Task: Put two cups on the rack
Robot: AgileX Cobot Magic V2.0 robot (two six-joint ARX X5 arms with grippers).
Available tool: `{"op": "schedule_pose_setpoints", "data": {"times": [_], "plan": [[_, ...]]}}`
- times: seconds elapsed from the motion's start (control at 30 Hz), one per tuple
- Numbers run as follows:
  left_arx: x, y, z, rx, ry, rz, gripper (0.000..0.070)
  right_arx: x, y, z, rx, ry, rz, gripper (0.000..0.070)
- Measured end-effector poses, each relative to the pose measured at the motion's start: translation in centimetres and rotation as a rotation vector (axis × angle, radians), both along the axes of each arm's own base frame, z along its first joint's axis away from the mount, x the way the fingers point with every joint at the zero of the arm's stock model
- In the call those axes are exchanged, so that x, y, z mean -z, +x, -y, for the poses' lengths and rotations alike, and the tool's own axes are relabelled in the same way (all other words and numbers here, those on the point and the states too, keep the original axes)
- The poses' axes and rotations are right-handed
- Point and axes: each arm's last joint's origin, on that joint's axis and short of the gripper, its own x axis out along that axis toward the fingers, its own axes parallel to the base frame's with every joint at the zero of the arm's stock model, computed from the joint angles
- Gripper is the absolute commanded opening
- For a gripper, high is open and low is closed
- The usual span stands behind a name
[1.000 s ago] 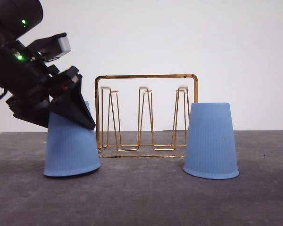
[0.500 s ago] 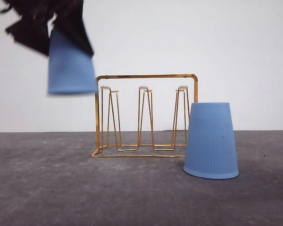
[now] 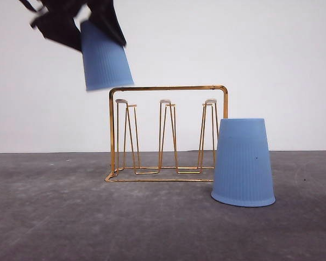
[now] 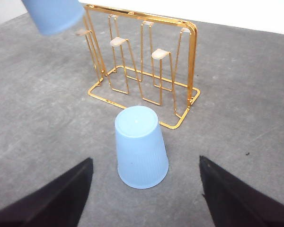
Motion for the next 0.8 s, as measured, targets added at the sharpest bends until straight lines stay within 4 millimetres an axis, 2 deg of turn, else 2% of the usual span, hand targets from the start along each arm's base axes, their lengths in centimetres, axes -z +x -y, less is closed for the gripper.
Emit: {"op": "schedule_pose_setpoints", "data": {"times": [0.23,0.43,0.5,0.63,0.8], "plan": [[3.8,2.8,1.4,0.001,0.032,-0.068,0.0309,0.0,0.0,0.0,0.000,0.000,0.000,0.0457],[6.9,4.2,2.2,0.006,0.072,-0.150,0.0320,0.0,0.0,0.0,0.000,0.000,0.000,0.0457],[7.6,4.4,2.4,0.007,0.080,-0.168,0.0364,0.0,0.0,0.0,0.000,0.000,0.000,0.0457],[8.3,4.6,2.5,0.019,0.083,-0.195,0.0557,0.0,0.0,0.0,0.000,0.000,0.000,0.0457],[7.6,4.0,2.2,0.025,0.118,-0.282,0.0557,0.0,0.0,0.0,0.000,0.000,0.000,0.0457]]}}
